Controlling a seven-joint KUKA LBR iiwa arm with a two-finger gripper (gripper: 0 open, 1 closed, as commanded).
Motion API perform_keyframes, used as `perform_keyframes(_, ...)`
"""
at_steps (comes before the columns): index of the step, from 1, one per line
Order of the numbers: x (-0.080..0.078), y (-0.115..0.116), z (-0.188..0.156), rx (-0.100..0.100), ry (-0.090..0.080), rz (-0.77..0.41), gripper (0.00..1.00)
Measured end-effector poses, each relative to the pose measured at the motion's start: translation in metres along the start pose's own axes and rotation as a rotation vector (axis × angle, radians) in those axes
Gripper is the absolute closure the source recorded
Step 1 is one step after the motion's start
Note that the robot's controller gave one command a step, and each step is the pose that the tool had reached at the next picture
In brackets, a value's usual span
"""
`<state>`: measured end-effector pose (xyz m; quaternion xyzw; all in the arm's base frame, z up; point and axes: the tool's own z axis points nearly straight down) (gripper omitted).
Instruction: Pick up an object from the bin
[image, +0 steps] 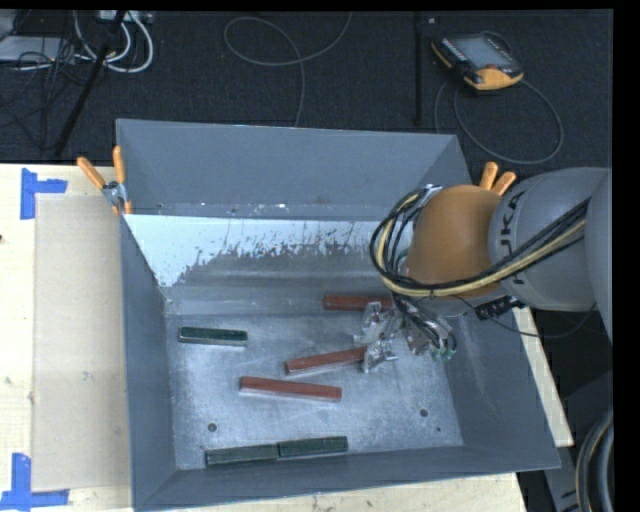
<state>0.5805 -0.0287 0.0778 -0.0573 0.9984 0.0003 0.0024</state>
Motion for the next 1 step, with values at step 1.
perform_keyframes(1,0.0128,0.0042,-0.1423,0.000,0.003,0.038,1.00)
